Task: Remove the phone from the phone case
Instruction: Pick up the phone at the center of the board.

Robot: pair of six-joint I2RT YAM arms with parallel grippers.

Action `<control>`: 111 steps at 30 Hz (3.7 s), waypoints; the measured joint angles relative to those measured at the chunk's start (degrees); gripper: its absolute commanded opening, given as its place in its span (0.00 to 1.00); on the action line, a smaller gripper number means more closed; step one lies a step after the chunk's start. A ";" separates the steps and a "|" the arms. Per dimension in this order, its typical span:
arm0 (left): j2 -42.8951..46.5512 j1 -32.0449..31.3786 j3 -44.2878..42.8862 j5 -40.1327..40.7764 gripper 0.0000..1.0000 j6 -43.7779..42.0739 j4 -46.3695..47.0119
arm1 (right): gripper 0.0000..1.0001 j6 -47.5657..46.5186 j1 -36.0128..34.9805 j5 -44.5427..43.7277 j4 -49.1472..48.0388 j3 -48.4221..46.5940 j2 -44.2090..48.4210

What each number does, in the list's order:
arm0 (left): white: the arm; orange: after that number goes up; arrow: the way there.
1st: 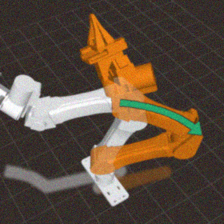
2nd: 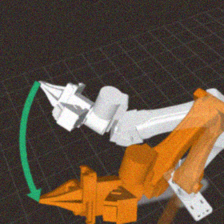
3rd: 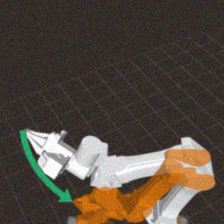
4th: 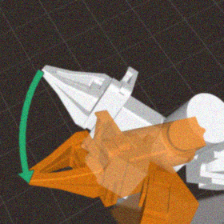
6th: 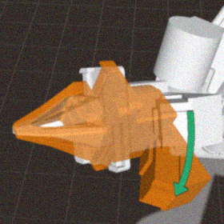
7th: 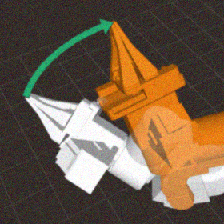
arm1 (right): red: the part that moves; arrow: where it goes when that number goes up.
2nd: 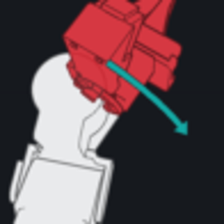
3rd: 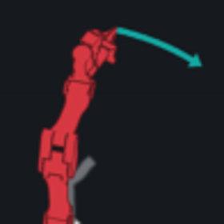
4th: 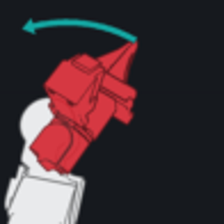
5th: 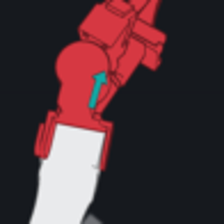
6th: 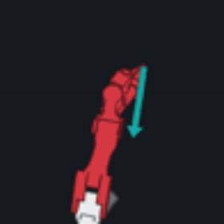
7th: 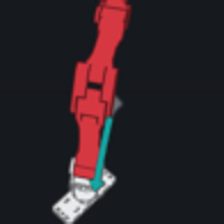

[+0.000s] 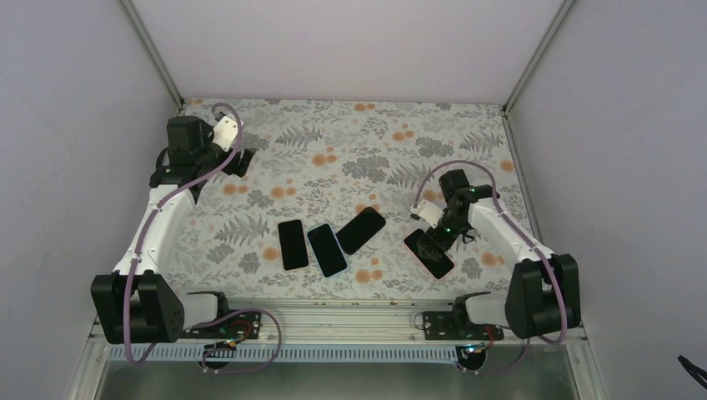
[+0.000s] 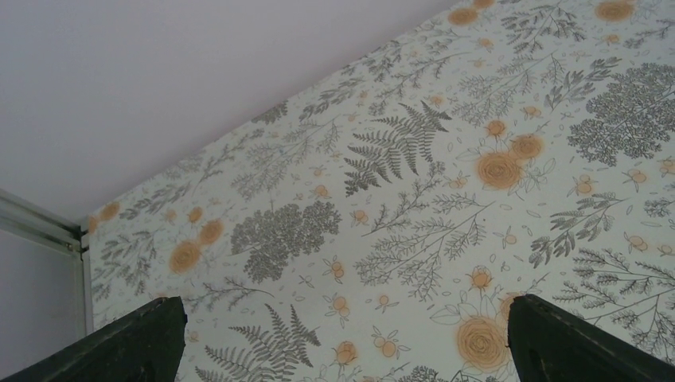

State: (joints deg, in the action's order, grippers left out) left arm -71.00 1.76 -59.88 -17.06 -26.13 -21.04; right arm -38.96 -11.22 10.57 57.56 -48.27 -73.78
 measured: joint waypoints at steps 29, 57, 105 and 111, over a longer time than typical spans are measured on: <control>-2.78 -1.64 0.00 3.21 1.00 0.83 -0.92 | 1.00 9.31 -7.21 -12.85 -9.70 7.96 -8.35; -24.63 -9.77 -25.18 -20.65 1.00 -5.33 -22.45 | 0.57 7.04 -7.69 -13.62 -15.02 2.43 -3.85; -65.07 -25.05 -72.32 -42.38 0.20 0.57 -51.84 | 0.60 10.19 -25.14 -21.49 -31.45 -25.73 -22.34; -65.90 -24.74 -72.57 -42.75 0.08 1.73 -52.59 | 0.73 10.86 -25.86 -21.97 -31.43 -25.73 -22.34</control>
State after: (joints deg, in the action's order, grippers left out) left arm -136.90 -22.98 -132.44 -59.81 -24.40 -73.63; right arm -28.10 -37.08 -11.40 26.13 -74.00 -96.12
